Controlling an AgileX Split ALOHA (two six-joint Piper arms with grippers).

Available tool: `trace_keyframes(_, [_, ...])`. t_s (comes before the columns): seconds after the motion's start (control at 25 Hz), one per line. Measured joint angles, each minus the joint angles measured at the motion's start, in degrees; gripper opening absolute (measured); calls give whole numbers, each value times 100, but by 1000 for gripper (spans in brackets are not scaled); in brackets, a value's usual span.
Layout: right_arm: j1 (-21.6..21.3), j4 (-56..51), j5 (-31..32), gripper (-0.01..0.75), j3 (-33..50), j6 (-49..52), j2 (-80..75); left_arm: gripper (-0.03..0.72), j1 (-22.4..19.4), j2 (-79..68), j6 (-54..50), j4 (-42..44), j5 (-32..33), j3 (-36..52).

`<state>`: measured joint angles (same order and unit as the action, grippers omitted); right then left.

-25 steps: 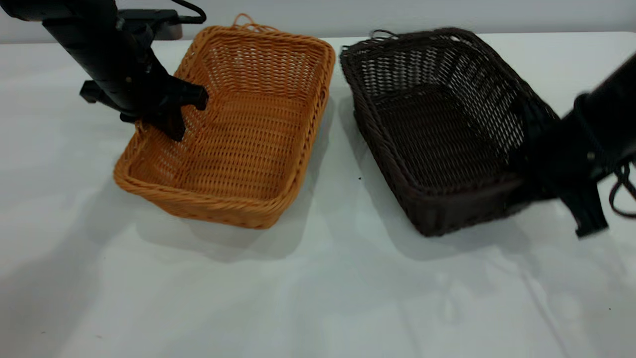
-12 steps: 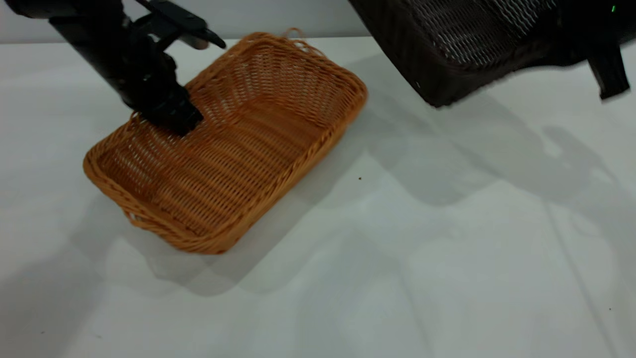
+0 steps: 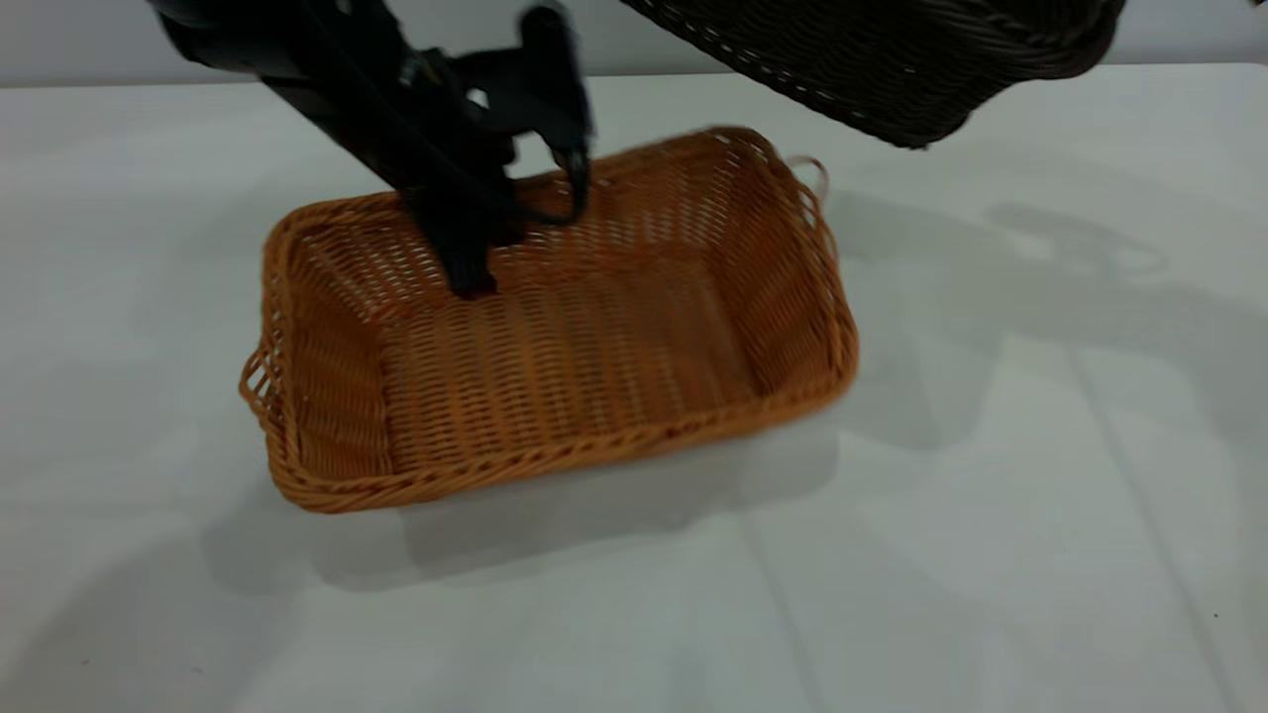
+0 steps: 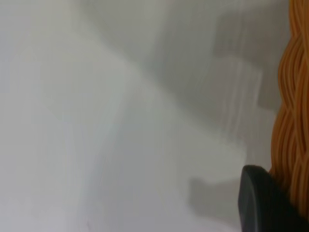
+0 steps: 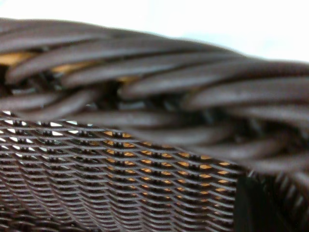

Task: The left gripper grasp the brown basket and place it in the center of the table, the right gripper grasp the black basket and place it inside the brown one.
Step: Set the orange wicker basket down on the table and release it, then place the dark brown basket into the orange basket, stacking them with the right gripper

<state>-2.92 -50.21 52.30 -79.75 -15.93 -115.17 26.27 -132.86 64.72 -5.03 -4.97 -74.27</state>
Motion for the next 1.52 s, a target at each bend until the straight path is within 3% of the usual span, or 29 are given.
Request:
trace_keyframes(0.16, [0,598,77,85,-198,239,0,76,205,-69,104,324,-175,-6])
trace_keyframes(0.44, [-132,675,123,85,-205,284,0,102,248,-98,62,403,-284,-6])
trace_keyframes(0.84, [-508,438,123,85,-205,296,0,378,282,20,-397,503,-510,0])
trace_keyframes(1.0, [-594,280,67,85,-205,296,0,418,367,499,-422,503,-530,56])
trace_keyframes(1.16, [-802,170,-66,85,-205,296,0,421,365,1155,-422,503,-12,91])
trace_keyframes(1.36, [-1154,-248,-210,85,-205,273,0,422,365,2150,-424,503,1212,287])
trace_keyframes(1.52, [-1100,-309,-166,85,-205,161,-6,421,365,2945,-599,546,1899,333])
